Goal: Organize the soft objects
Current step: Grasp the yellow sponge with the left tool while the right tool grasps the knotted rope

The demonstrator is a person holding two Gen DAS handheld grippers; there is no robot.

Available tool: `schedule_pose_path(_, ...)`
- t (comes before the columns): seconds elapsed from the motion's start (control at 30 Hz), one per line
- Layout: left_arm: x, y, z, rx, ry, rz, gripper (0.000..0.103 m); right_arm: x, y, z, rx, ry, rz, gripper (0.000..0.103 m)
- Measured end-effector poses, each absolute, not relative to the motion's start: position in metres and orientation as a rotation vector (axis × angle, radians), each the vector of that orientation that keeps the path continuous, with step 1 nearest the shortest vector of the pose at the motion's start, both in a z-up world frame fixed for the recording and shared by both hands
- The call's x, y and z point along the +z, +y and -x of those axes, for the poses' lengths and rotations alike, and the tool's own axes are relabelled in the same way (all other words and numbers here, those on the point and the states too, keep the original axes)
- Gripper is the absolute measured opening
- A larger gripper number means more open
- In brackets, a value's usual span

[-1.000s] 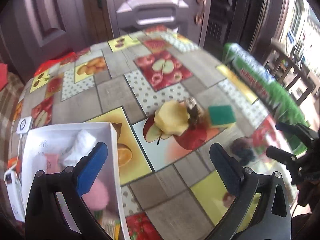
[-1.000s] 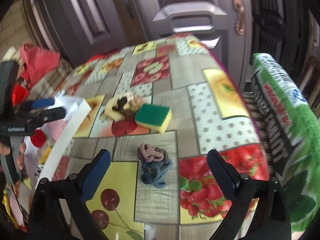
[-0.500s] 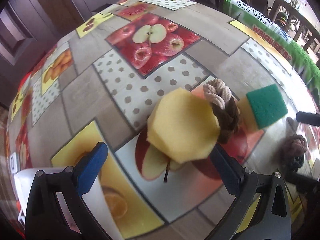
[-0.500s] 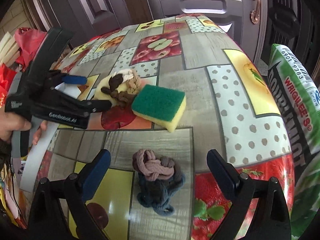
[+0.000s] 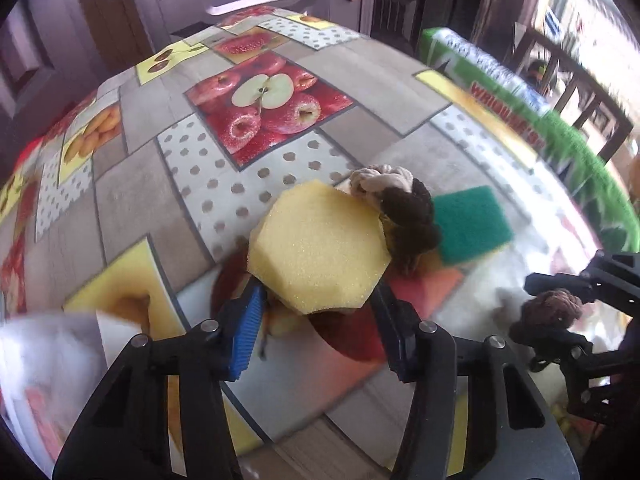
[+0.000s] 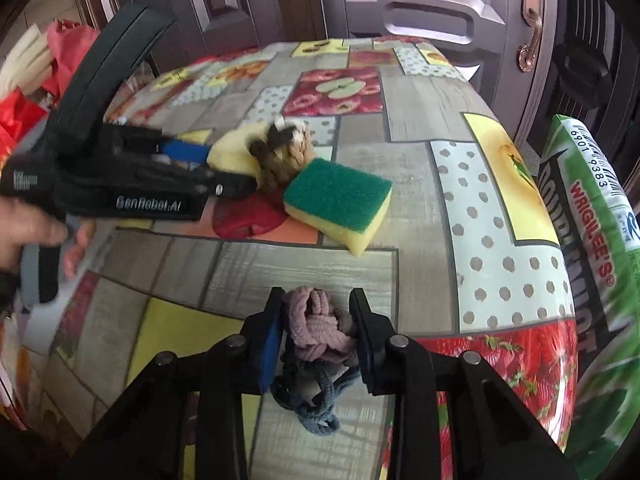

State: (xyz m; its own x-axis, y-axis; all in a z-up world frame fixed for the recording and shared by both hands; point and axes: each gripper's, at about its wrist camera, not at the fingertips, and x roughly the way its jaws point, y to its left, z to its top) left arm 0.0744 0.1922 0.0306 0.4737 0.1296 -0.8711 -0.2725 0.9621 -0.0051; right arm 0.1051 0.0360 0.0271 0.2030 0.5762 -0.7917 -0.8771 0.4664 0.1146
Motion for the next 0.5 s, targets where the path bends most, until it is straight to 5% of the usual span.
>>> schedule_pose_path(0.5,0.147,0.156,0.027,0.374,0.712,0.227,0.052,0.134,-0.018,-0.092,1.064,0.658,0.141,0.032)
